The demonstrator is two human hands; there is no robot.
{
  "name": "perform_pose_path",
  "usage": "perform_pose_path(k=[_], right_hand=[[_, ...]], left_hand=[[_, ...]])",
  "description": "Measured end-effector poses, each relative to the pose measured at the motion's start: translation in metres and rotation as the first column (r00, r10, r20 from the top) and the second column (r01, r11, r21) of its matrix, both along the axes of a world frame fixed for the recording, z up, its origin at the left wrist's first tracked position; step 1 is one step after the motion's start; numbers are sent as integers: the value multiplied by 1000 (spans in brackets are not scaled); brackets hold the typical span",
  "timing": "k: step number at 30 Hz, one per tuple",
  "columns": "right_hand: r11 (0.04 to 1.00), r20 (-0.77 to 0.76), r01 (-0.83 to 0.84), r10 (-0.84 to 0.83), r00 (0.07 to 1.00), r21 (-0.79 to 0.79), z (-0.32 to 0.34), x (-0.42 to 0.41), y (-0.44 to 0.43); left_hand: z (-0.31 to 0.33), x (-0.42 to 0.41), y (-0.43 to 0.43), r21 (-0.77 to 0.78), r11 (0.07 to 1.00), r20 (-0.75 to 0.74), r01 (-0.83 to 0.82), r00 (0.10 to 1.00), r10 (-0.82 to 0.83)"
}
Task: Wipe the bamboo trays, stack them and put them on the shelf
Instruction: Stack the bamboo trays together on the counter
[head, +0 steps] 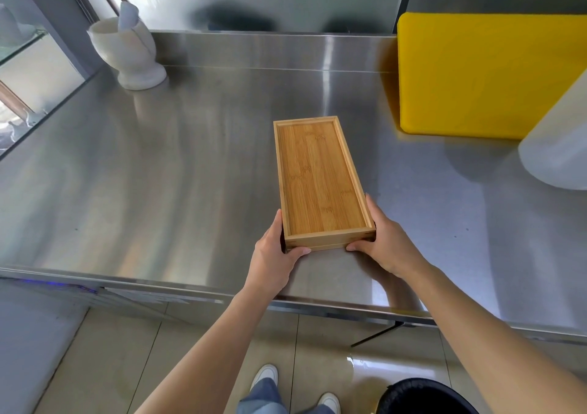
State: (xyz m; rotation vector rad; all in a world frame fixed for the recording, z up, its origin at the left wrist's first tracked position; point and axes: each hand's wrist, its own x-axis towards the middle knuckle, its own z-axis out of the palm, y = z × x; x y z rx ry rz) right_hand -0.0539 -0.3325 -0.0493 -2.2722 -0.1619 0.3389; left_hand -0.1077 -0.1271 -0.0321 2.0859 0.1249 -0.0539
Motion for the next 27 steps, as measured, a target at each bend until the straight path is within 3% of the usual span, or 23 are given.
perform_pose_path(k=[3,5,8,10,20,22,24,27], right_hand=[[993,-34,16,-12,999,117,6,-1,2],[964,-93,44,-20,995,262,15,-2,3],[915,-201,101,-22,979,391,25,-2,1],[909,-222,102,-11,975,403,29,-3,2],[905,-250,111,-5,968,411,29,-45,3],[858,-284,180,-41,958,481,32,-48,5],[760,-364,295,-82,928,579,37,-46,7],[611,-527,475,-109,843,634,46,-41,6]], left_hand=[[2,1,0,-57,998,-33,1,999,-3],[10,2,-1,-198,980,-108,-16,994,-6],[25,10,-5,-461,859,-304,-224,949,84],[33,16,-6,-509,805,-414,-305,906,81],[24,-14,-8,-392,851,-449,-348,880,153],[29,-9,-8,-388,829,-517,-404,840,167],[37,2,-7,-388,789,-607,-477,776,171],[47,13,1,-361,798,-661,-482,736,146]])
